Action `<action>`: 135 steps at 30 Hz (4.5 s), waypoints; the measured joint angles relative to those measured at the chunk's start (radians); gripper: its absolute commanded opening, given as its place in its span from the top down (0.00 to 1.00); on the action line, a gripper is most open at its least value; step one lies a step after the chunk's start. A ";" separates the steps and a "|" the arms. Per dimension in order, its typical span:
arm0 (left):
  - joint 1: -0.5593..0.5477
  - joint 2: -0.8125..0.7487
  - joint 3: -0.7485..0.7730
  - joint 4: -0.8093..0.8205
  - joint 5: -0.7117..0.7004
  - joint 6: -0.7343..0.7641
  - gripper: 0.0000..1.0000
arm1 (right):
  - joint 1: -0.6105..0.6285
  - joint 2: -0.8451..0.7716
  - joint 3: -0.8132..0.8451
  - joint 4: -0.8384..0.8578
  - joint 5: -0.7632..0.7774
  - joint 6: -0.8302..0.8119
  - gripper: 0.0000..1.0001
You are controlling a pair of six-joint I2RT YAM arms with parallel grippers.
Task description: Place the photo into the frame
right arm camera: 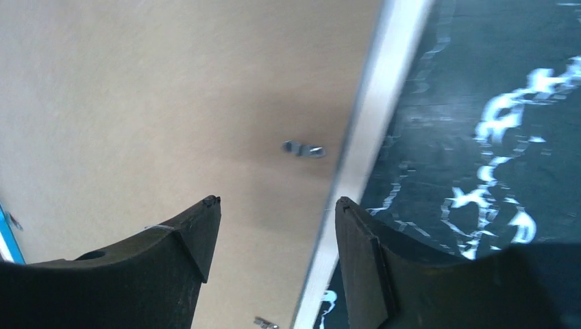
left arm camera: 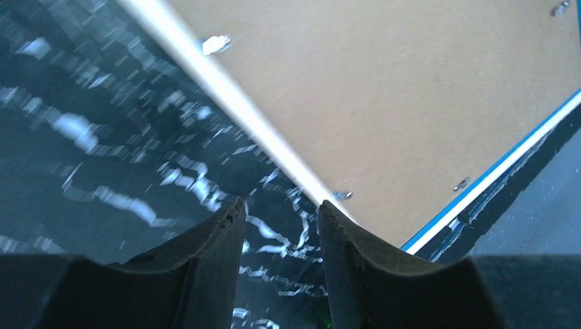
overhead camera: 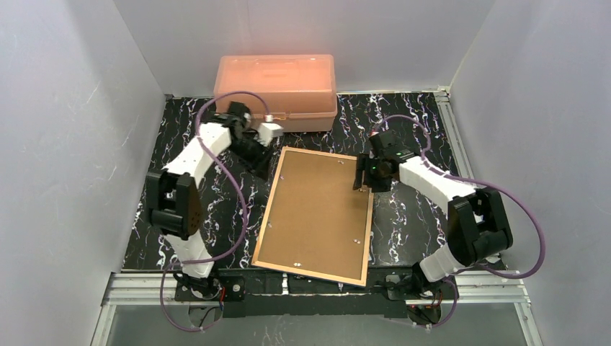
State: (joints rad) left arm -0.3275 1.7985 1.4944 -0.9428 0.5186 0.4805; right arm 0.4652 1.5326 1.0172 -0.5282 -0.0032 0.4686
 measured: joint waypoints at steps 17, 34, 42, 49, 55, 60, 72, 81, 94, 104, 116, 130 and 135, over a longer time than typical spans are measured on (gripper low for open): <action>0.179 0.064 -0.082 0.024 0.153 -0.077 0.55 | -0.079 0.206 0.085 0.307 -0.121 0.073 0.37; 0.169 0.065 -0.235 0.077 0.143 -0.069 0.63 | -0.079 0.393 0.240 0.407 -0.135 0.076 0.47; 0.161 0.065 -0.235 0.084 0.143 -0.080 0.64 | -0.055 0.327 0.159 0.426 -0.104 0.105 0.55; 0.161 0.065 -0.234 0.098 0.143 -0.094 0.63 | 0.006 0.320 0.131 0.455 -0.108 0.142 0.58; 0.161 0.065 -0.234 0.106 0.143 -0.097 0.61 | 0.002 0.338 0.132 0.457 -0.090 0.147 0.59; 0.161 0.065 -0.235 0.109 0.143 -0.095 0.61 | -0.006 0.346 0.133 0.477 -0.089 0.148 0.53; 0.159 0.050 -0.320 0.129 0.044 0.100 0.64 | -0.153 0.219 0.145 0.308 -0.110 0.115 0.17; 0.040 -0.077 -0.455 0.138 -0.019 0.246 0.68 | -0.282 0.111 0.007 0.287 -0.007 0.089 0.01; 0.005 -0.195 -0.591 0.146 -0.041 0.362 0.74 | -0.152 0.349 0.188 0.322 -0.161 0.111 0.01; 0.000 -0.337 -0.647 0.031 -0.081 0.447 0.75 | 0.100 0.619 0.572 0.317 -0.125 0.084 0.01; 0.041 -0.334 -0.442 -0.126 0.037 0.455 0.59 | 0.155 0.507 0.526 0.173 -0.098 0.049 0.01; 0.497 0.230 0.072 0.111 0.000 0.161 0.63 | 0.087 -0.168 -0.163 0.047 -0.269 0.179 0.01; 0.484 0.241 0.067 0.148 0.003 0.126 0.62 | 0.084 -0.271 -0.344 0.063 -0.403 0.272 0.01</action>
State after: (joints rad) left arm 0.1570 2.0396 1.5616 -0.7944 0.5217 0.6060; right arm 0.5495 1.2613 0.6735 -0.4648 -0.4065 0.7410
